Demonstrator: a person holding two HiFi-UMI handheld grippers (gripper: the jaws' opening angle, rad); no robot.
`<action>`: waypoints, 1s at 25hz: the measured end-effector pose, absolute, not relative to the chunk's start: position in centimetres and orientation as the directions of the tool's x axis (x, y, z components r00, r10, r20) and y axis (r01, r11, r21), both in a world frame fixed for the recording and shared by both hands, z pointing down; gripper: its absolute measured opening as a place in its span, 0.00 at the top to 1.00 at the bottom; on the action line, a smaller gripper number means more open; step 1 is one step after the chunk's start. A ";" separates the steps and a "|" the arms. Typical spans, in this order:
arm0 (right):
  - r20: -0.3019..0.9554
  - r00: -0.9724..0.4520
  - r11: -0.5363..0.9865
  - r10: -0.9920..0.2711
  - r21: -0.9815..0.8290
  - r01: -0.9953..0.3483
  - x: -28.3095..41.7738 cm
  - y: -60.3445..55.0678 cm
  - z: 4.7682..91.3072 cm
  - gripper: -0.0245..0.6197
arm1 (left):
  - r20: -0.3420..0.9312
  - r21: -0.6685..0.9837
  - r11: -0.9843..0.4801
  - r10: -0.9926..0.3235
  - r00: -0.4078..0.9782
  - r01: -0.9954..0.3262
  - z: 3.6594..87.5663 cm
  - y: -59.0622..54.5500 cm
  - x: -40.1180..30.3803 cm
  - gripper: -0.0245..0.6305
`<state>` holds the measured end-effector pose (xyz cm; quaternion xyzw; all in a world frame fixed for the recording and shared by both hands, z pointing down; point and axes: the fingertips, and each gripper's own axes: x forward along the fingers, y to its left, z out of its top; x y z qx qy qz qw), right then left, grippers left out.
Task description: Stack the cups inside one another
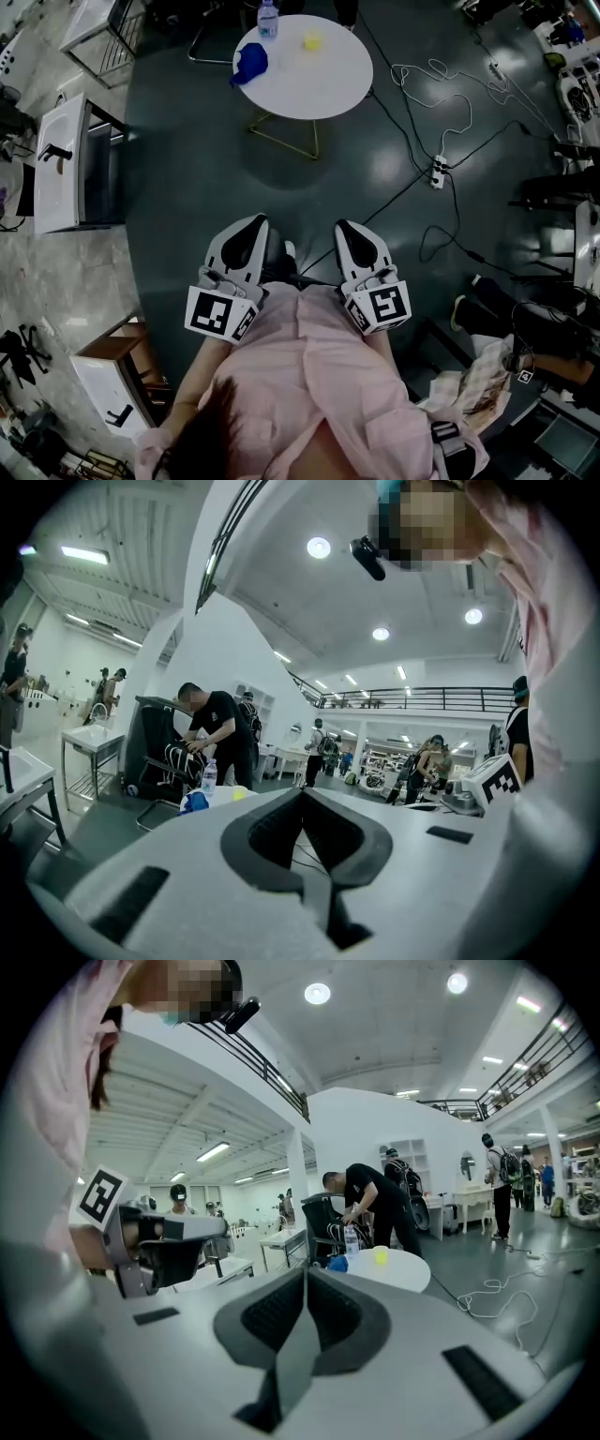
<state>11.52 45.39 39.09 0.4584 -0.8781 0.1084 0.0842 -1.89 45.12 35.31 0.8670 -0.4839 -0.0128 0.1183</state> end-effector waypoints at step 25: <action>0.245 -0.434 0.417 -0.867 -0.121 -0.901 7.1 32.1 36.9 0.91 | 0.089 0.278 -0.588 -0.771 0.630 -0.759 34.1 30.0 -6.5 0.94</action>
